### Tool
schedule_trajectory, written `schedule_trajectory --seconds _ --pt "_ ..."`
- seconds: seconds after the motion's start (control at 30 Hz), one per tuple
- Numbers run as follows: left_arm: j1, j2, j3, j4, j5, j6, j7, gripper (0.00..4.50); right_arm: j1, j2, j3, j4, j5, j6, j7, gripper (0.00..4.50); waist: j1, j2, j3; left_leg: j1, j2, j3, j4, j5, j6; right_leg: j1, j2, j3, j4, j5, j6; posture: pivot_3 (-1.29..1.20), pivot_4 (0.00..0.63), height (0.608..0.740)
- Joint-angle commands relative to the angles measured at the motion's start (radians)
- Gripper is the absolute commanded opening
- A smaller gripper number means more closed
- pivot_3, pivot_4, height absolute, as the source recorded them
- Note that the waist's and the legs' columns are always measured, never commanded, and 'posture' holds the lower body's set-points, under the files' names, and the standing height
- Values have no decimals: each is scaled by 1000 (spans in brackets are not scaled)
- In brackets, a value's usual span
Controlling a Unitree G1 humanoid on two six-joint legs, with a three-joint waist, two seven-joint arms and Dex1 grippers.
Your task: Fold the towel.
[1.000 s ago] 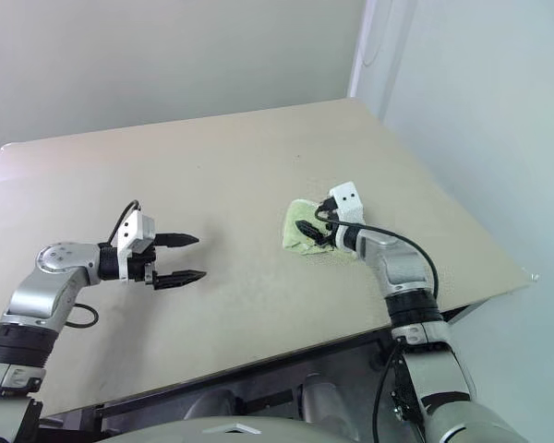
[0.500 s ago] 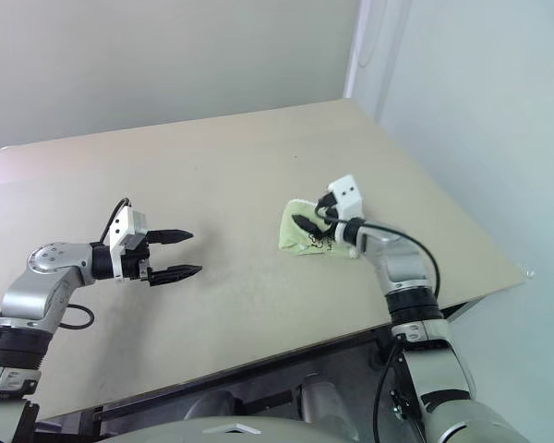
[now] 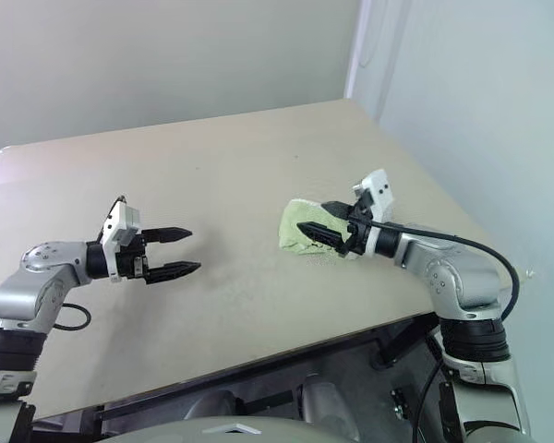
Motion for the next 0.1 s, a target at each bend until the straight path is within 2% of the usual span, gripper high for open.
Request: schedule_trajectory --seconds 0.03,0.1 --pt "-1 17 12 -44 0 -10 5 4500 -39 -11 22 -18 6 -5 13 4460 2 0 0 0 0 0 0 0 0 0 0 0 0 0 0 0 0 740" --pt "-1 16 11 -52 -4 -3 5 4500 -45 -19 36 -3 -6 -15 24 4460 2 0 0 -1 0 0 0 0 0 0 0 0 -1 0 0 0 0 740"
